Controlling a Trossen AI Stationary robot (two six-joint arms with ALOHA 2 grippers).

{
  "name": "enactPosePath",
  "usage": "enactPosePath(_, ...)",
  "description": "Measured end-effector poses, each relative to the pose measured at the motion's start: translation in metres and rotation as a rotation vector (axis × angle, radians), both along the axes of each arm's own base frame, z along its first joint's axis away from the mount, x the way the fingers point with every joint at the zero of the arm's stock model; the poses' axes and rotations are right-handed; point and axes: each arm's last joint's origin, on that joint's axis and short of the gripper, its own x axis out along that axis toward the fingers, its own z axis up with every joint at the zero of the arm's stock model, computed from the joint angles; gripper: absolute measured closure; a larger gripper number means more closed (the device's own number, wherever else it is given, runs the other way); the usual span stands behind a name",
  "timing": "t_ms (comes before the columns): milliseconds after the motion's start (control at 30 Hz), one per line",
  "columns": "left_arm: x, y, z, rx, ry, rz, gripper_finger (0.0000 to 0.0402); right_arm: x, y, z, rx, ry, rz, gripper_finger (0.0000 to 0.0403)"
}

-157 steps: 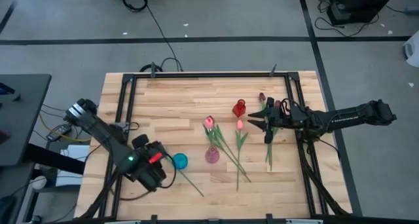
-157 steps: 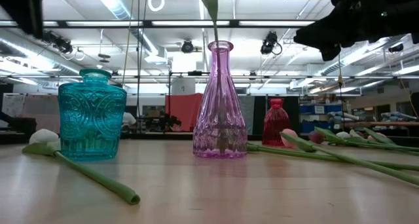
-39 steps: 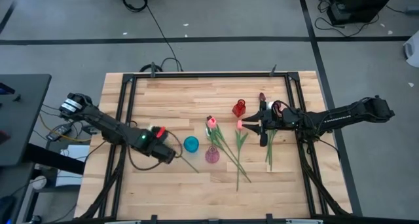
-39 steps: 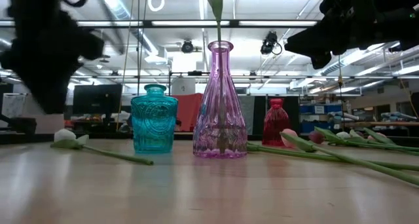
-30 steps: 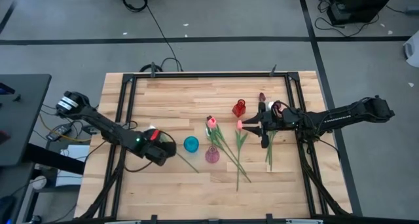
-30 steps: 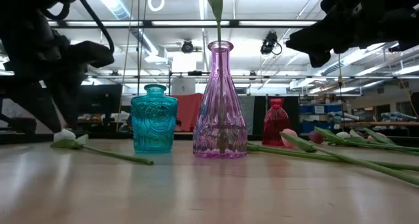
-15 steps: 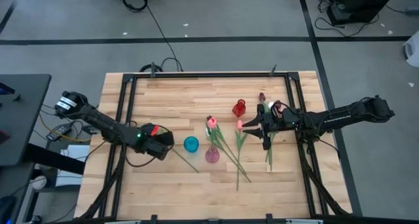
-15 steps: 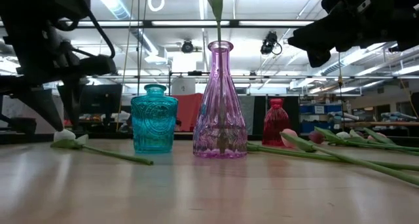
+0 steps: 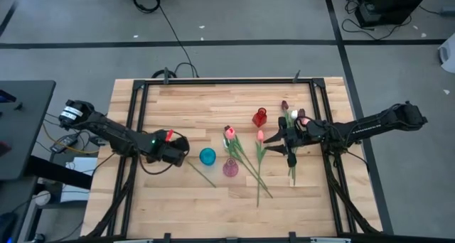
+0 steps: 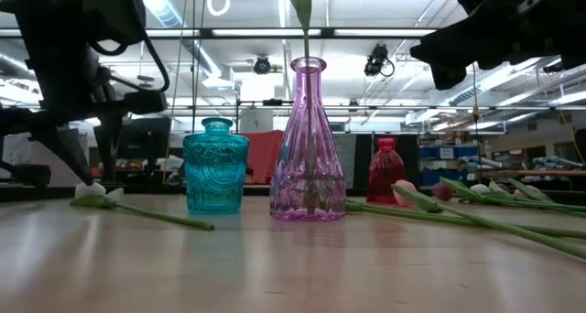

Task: Sort flowers into vase by color
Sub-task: Put the bottom left white tulip into the blue vase

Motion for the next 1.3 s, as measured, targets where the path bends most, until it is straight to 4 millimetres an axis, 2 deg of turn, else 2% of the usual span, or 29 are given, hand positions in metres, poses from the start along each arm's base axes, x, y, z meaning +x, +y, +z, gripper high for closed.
enactPosePath(167,-0.004,0.004,-0.012,-0.031,-0.009,0.033,0.0289,0.000,0.001,0.000,-0.007,-0.001,0.008,0.0285)
enactPosePath(400,-0.011,0.013,-0.020,-0.001,0.035,0.076,0.0293,0.000,0.002,0.000,-0.012,-0.002,0.010,0.0285)
enactPosePath(700,-0.006,0.024,-0.020,0.041,0.004,0.098,0.0305,0.000,0.002,0.000,-0.023,-0.003,0.012,0.0285)
enactPosePath(1033,-0.011,0.035,-0.020,0.049,0.085,0.107,0.0308,0.000,0.002,0.000,-0.024,-0.003,0.024,0.0285)
enactPosePath(1133,-0.010,0.037,-0.022,0.031,0.115,0.072,0.0324,0.000,0.003,0.000,-0.020,-0.004,0.052,0.0285)
enactPosePath(1300,-0.008,0.038,-0.026,0.026,0.143,0.015,0.0377,0.000,0.004,0.001,-0.014,-0.015,0.088,0.0285)
